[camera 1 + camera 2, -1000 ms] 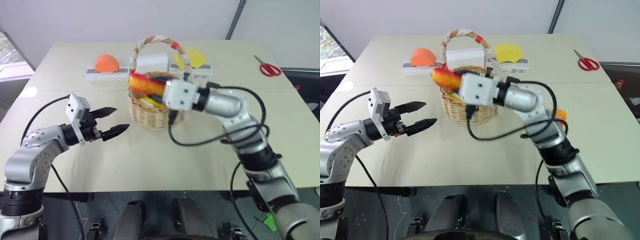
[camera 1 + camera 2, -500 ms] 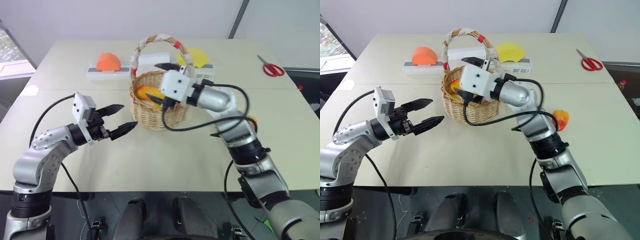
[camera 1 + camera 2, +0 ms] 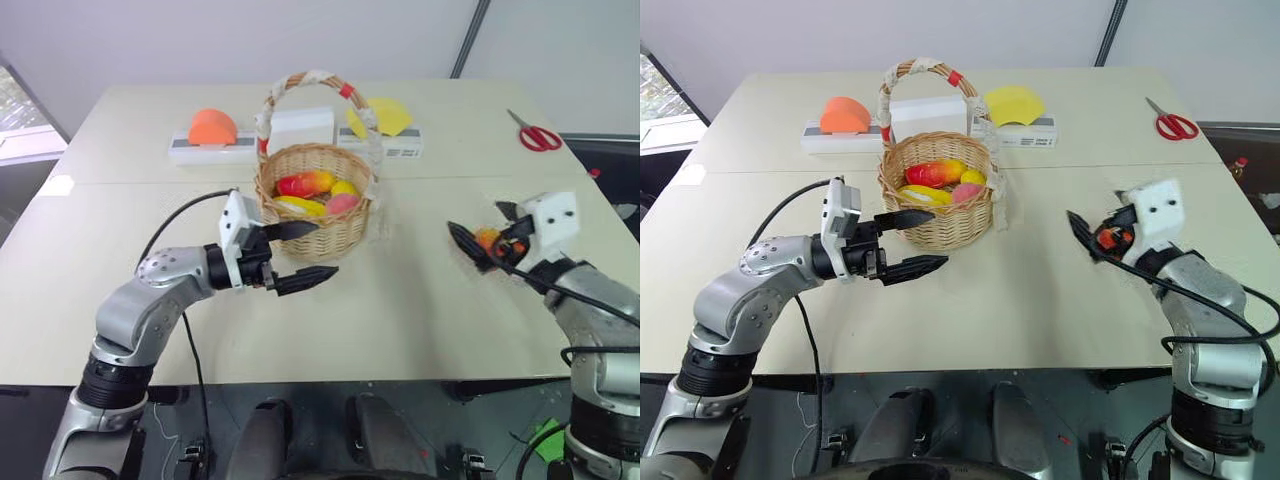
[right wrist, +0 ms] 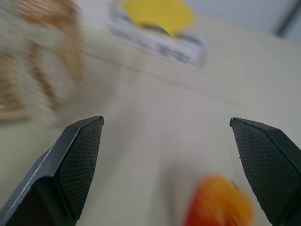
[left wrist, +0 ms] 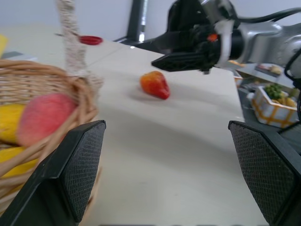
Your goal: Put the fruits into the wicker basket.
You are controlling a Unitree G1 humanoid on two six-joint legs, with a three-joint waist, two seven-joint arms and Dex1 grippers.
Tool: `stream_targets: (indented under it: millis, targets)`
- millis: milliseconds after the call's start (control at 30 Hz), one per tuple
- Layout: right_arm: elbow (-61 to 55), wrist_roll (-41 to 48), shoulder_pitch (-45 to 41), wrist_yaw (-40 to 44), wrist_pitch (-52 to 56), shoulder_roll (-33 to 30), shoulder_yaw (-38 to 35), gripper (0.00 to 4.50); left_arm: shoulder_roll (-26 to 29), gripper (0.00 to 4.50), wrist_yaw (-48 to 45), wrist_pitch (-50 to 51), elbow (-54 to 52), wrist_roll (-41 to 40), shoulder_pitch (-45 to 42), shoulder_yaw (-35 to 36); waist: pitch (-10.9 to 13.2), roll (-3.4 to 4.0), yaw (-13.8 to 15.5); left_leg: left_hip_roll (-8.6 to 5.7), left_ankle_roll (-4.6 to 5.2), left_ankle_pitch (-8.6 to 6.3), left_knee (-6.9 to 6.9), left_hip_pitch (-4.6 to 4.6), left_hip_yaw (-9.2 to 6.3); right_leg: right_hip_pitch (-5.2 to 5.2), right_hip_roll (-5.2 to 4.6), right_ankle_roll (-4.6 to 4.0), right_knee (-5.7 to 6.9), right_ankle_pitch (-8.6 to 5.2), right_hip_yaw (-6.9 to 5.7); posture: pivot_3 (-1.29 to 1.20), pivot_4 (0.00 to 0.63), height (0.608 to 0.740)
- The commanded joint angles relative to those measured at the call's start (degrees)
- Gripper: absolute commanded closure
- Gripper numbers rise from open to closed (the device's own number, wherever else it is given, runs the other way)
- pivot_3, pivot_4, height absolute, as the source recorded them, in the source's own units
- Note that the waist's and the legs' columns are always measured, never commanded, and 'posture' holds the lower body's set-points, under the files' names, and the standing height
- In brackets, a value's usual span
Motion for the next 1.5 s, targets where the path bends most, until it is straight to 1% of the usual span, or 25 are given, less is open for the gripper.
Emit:
stream_targets:
  millis: [33, 167, 367, 467, 533, 567, 667, 700, 800, 867, 933, 967, 1033, 1067, 1100, 1167, 1200, 1267, 1400, 1467, 1500]
  targets:
    - [3.5, -1.1, 0.0, -4.7, -2.3, 1.6, -1.0, 0.02, -0.7, 0.00, -1.6, -1.7, 0.4, 0.3, -1.6, -0.7, 0.0, 0.00, 0.0, 0.00, 0.00, 0.00, 0.01, 0.00, 0.03, -0.01, 0.01, 0.00, 0.00, 0.00, 0.02, 0.00, 0.150, 0.740]
    - [9.3, -0.3, -2.4, -6.9, -4.1, 2.9, -0.7, 0.02, -1.2, 0.00, -2.0, -1.9, 0.7, 0.5, -1.9, -1.1, 0.0, 0.00, 0.1, 0.00, 0.00, 0.00, 0.00, -0.01, 0.03, -0.01, 0.02, 0.01, 0.00, 0.00, 0.03, 0.00, 0.150, 0.740]
    - [19.1, -1.7, -6.1, -9.7, -5.3, 2.3, 1.1, 0.02, -0.7, 0.00, -1.5, -2.1, -0.1, 0.5, -1.2, -0.6, 0.0, 0.01, 0.2, 0.00, 0.00, 0.00, 0.00, -0.01, 0.03, -0.01, 0.01, 0.01, 0.00, 0.00, 0.03, 0.00, 0.150, 0.740]
    - [21.5, -1.0, -6.9, -10.1, -5.7, 2.5, 1.3, 0.02, -0.5, 0.00, -1.2, -2.2, -0.4, 0.6, -0.8, -0.3, 0.0, 0.01, 0.3, -0.01, 0.00, 0.00, 0.01, -0.02, 0.03, -0.01, 0.00, 0.01, 0.00, 0.00, 0.03, 0.00, 0.150, 0.740]
    - [21.5, -0.2, -7.3, -10.2, -6.0, 2.8, 1.3, 0.54, -0.3, 0.00, -0.9, -2.3, -0.6, 0.7, -0.5, 0.0, 0.0, 0.02, 0.2, -0.02, 0.01, 0.00, 0.01, -0.03, 0.03, -0.01, 0.00, 0.01, 0.00, 0.00, 0.04, 0.00, 0.150, 0.740]
    - [21.2, 0.1, -7.5, -10.3, -6.2, 2.9, 1.4, 0.89, -0.2, 0.00, -0.8, -2.3, -0.7, 0.6, -0.3, 0.2, 0.0, 0.02, 0.2, -0.02, 0.01, 0.00, 0.00, -0.03, 0.03, -0.01, 0.00, 0.01, 0.00, 0.00, 0.04, 0.00, 0.150, 0.740]
    - [18.6, 0.9, -8.0, -9.2, -7.3, 2.4, 2.4, 2.42, 0.1, 0.00, -0.4, -2.7, -0.8, 0.9, 0.3, 0.9, 0.0, 0.02, 0.2, -0.01, 0.01, 0.00, 0.01, -0.02, 0.02, -0.01, 0.01, 0.01, 0.00, 0.00, 0.04, 0.00, 0.150, 0.740]
    - [16.9, 1.1, -7.9, -8.0, -7.9, 1.8, 3.4, 2.70, 0.2, 0.00, -0.1, -2.9, -0.7, 0.9, 0.7, 1.5, 0.0, 0.02, 0.1, -0.01, 0.01, 0.00, 0.01, -0.02, 0.03, -0.01, 0.01, 0.01, 0.00, 0.00, 0.04, 0.00, 0.150, 0.740]
    - [11.0, 0.7, -7.8, -3.3, -9.7, -0.9, 8.3, 2.70, 0.5, 0.00, 1.0, -4.1, 0.2, 1.5, 1.5, 3.7, 0.0, 0.05, 0.1, 0.00, 0.01, 0.00, 0.01, -0.03, 0.03, -0.04, 0.01, 0.02, 0.00, 0.00, 0.04, 0.00, 0.150, 0.740]
    - [5.4, 2.5, -8.9, 2.1, -12.0, -1.9, 12.7, 2.70, 1.0, 0.00, 2.3, -5.6, 1.3, 2.5, 2.5, 6.0, 0.0, 0.05, -0.1, 0.00, 0.01, 0.00, 0.00, -0.02, 0.03, -0.04, 0.02, 0.02, 0.01, 0.00, 0.04, 0.00, 0.150, 0.740]
    - [-1.1, 7.3, -11.0, 7.4, -12.0, -1.5, 16.6, 2.70, 1.9, 0.00, 2.9, -6.5, 2.3, 2.6, 3.9, 8.5, 0.0, 0.05, -0.5, 0.05, 0.01, 0.00, 0.00, -0.02, 0.01, -0.05, 0.01, 0.02, 0.00, -0.01, 0.04, 0.00, 0.150, 0.740]
    - [-3.6, 10.0, -13.2, 9.3, -10.3, -0.7, 19.0, 2.70, 2.8, 0.00, 3.0, -6.9, 2.6, 2.7, 4.9, 9.9, 0.0, 0.04, -0.7, 0.06, 0.01, 0.00, 0.00, -0.02, -0.02, -0.05, 0.00, 0.02, 0.01, -0.01, 0.03, 0.00, 0.150, 0.740]
    - [-5.3, 12.2, -16.7, 10.7, -8.4, 0.7, 22.8, 2.70, 4.0, 0.00, 3.1, -7.5, 2.9, 2.9, 6.2, 11.6, 0.0, 0.04, -1.0, 0.09, 0.01, 0.00, 0.00, -0.02, -0.10, -0.03, 0.00, 0.02, 0.01, -0.01, -0.01, 0.00, 0.150, 0.740]
    - [-4.3, 11.2, -19.3, 10.1, -8.0, 2.1, 25.5, 2.70, 4.5, 0.00, 3.1, -7.7, 2.9, 2.9, 6.9, 12.3, 0.0, 0.02, -1.0, 0.08, 0.01, 0.00, 0.00, -0.03, -0.12, -0.03, -0.02, 0.02, 0.00, -0.01, -0.02, 0.00, 0.150, 0.740]
    - [-1.4, 8.1, -22.6, 8.2, -8.6, 4.3, 29.1, 2.70, 4.8, 0.00, 3.3, -8.0, 2.6, 3.0, 7.5, 12.6, 0.0, 0.00, -1.1, 0.07, 0.01, 0.00, 0.01, -0.03, -0.15, -0.01, -0.04, 0.02, 0.00, -0.01, -0.05, 0.00, 0.150, 0.740]
    - [4.6, 3.6, -28.4, 2.5, -8.1, 9.9, 33.3, 2.70, 4.8, 0.00, 4.0, -8.4, 1.8, 3.2, 8.2, 12.9, 0.0, 0.00, -1.1, 0.02, -0.01, 0.01, 0.03, -0.03, -0.15, -0.01, -0.10, 0.02, 0.00, 0.00, -0.06, 0.00, 0.150, 0.740]
    - [7.4, 2.1, -30.4, -0.6, -7.3, 12.6, 33.8, 2.70, 4.5, 0.00, 4.5, -8.5, 1.2, 3.2, 8.4, 12.9, 0.0, 0.00, -1.1, 0.01, -0.02, 0.01, 0.04, -0.03, -0.16, -0.01, -0.11, 0.02, 0.00, 0.00, -0.07, 0.00, 0.150, 0.740]
    - [11.5, -0.5, -32.8, -4.5, -6.7, 15.8, 34.4, 2.70, 3.8, 0.00, 5.5, -8.6, 0.2, 2.9, 8.6, 12.9, 0.0, -0.01, -0.7, -0.01, -0.08, 0.04, 0.00, -0.06, -0.19, -0.06, -0.14, 0.00, 0.01, 0.01, -0.07, 0.00, 0.150, 0.740]
    - [18.3, -3.3, -35.7, -8.4, -7.9, 19.3, 34.3, 2.70, 2.3, 0.00, 7.8, -8.6, -1.8, 2.8, 9.5, 12.8, 0.0, -0.03, 0.4, -0.12, -0.09, 0.04, -0.02, -0.21, -0.26, -0.16, -0.25, -0.01, -0.07, 0.01, -0.08, 0.00, 0.150, 0.740]
    - [20.3, -3.5, -36.5, -8.8, -8.7, 20.2, 33.8, 1.72, 1.7, 0.00, 8.7, -8.6, -2.8, 2.7, 10.2, 12.7, 0.0, -0.03, 0.3, -0.13, -0.09, 0.03, -0.03, -0.30, -0.24, -0.23, -0.27, -0.01, -0.08, 0.01, -0.08, 0.00, 0.150, 0.740]
    - [20.6, -3.5, -36.7, -8.6, -9.3, 20.5, 33.7, 1.43, 1.6, 0.00, 8.9, -8.6, -3.1, 2.7, 10.6, 12.7, 0.0, -0.03, 0.3, -0.13, -0.09, 0.03, -0.04, -0.32, -0.23, -0.26, -0.27, -0.01, -0.08, 0.01, -0.08, 0.00, 0.150, 0.740]
